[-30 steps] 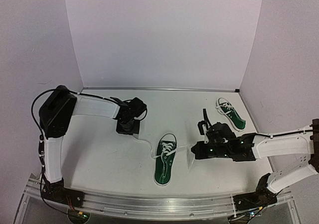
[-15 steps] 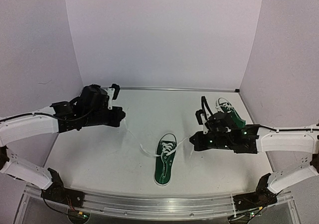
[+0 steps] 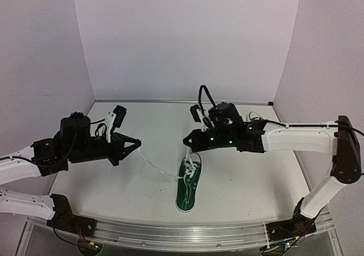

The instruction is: Tie the shoes

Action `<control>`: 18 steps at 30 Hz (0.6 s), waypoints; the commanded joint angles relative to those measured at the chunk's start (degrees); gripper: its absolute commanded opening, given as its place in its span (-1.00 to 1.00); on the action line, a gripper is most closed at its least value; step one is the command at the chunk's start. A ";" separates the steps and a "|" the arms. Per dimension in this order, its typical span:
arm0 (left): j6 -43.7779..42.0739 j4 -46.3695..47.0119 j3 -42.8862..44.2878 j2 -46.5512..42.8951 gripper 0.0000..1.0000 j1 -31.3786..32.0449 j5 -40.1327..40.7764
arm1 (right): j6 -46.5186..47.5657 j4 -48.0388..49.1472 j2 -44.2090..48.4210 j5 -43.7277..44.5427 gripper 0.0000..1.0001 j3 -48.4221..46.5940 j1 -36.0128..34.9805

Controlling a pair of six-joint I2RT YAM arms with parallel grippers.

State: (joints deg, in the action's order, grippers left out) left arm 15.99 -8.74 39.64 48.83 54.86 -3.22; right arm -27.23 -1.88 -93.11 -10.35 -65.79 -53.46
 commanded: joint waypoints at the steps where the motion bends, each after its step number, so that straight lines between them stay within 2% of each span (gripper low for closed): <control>1: -2.96 4.76 -1.11 -2.94 -1.00 0.59 -4.76 | -7.28 7.21 -7.51 -6.72 -1.00 -4.93 -0.73; 9: -2.46 4.71 -0.92 0.44 -1.00 1.89 -9.89 | -13.02 10.55 -20.96 -9.12 -1.00 -14.08 -4.87; 10: -2.50 4.91 -0.85 0.76 -1.00 2.13 -10.30 | -13.40 10.57 -22.03 -9.22 -0.95 -14.98 -5.20; 13: -2.70 5.39 -0.75 1.13 -1.00 2.53 -10.84 | -14.22 10.98 -23.52 -10.32 -0.65 -16.06 -5.69; 15: -2.95 5.40 -0.57 0.95 -1.00 2.54 -10.97 | -13.99 11.02 -23.01 -10.79 -0.22 -15.88 -5.67; 18: -3.55 5.35 -0.12 1.19 -1.00 2.59 -11.17 | -12.49 10.91 -20.30 -10.65 0.11 -14.51 -5.69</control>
State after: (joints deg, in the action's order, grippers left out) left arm 14.02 -6.11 38.48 50.06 57.17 -12.88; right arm -40.23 6.76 -116.87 -20.35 -79.11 -59.56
